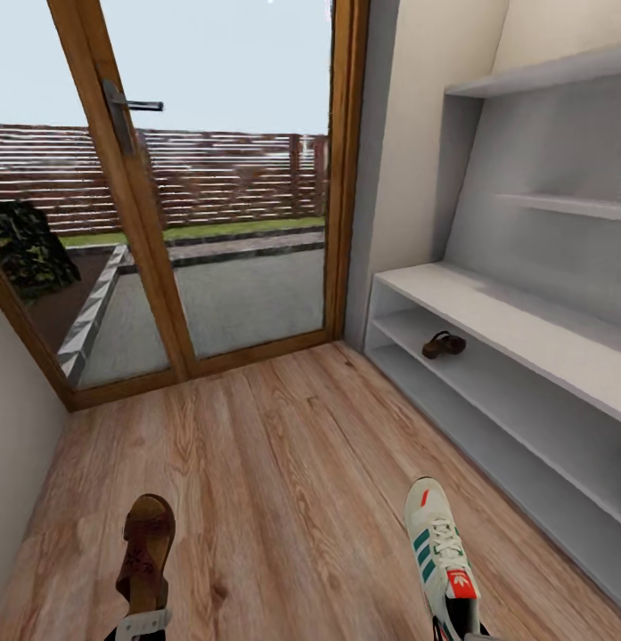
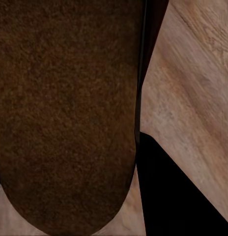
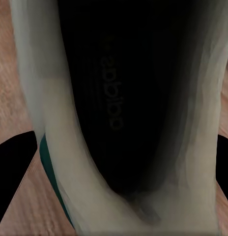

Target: Pick up the two gym shoes and the two sandals from the corridor floor and place them onto the hallstand (shoe rack) in the corridor, making sure they are on the rack and not on the floor. Arrange them so the two gym shoes are next to each other and the two sandals are next to each other.

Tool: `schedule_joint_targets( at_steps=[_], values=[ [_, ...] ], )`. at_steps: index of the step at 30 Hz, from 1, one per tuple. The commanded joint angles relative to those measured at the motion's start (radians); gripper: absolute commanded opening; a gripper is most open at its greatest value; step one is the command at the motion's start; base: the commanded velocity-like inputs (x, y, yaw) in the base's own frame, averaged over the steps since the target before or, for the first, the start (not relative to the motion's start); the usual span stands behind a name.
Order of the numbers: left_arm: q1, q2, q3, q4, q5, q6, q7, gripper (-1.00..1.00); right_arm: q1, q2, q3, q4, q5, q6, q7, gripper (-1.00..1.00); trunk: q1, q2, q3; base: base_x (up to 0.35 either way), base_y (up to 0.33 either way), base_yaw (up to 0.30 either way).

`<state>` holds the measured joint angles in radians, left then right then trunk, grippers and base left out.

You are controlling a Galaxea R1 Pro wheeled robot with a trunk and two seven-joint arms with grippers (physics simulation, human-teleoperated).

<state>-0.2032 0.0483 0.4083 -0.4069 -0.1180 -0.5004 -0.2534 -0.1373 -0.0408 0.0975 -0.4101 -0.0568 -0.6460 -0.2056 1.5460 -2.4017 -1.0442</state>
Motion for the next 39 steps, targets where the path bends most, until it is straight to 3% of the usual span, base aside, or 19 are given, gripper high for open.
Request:
schedule_joint_targets(
  at_steps=[1,39],
  values=[
    [-0.001,-0.001,0.009,0.0,-0.013,-0.004,-0.005,-1.0,-0.001,-0.001,0.008,0.001,-0.006,-0.003,-0.006,-1.0,0.0,0.0,-0.001,0.293,0.215,-0.262],
    [-0.001,-0.001,0.009,0.0,-0.014,-0.004,-0.006,-1.0,-0.001,-0.002,0.008,0.0,-0.006,-0.003,-0.006,-1.0,0.0,0.0,-0.01,0.293,0.212,-0.262]
  ],
)
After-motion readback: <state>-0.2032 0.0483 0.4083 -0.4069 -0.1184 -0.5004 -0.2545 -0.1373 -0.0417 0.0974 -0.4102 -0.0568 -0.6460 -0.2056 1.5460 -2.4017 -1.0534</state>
